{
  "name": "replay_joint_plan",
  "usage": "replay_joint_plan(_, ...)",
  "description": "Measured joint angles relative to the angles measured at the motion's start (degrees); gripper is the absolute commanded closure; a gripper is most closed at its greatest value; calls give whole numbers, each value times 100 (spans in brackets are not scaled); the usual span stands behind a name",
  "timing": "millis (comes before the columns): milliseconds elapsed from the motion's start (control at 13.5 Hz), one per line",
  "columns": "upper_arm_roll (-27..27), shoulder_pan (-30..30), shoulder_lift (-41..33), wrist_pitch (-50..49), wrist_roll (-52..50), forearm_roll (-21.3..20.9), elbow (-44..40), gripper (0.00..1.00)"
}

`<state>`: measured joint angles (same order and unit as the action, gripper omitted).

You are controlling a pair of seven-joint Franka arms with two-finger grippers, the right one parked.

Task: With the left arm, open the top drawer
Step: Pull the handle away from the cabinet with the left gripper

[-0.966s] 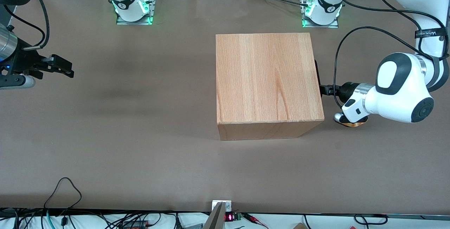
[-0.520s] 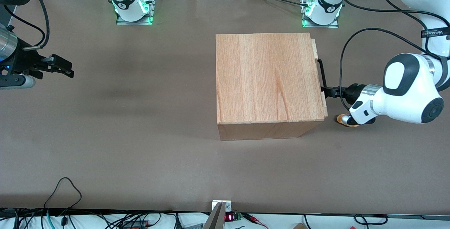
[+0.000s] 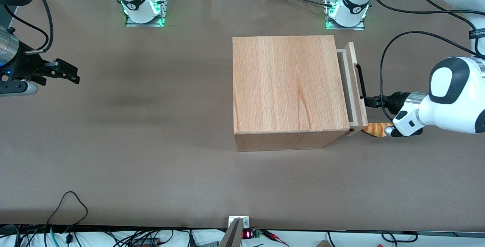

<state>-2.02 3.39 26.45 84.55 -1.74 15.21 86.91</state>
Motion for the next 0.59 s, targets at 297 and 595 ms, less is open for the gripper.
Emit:
replay_joint_plan(297,1,170,16,-55,68,-6,-3,0)
replay_joint_plan(595,4,428,18,-119,111,-42,-5,0)
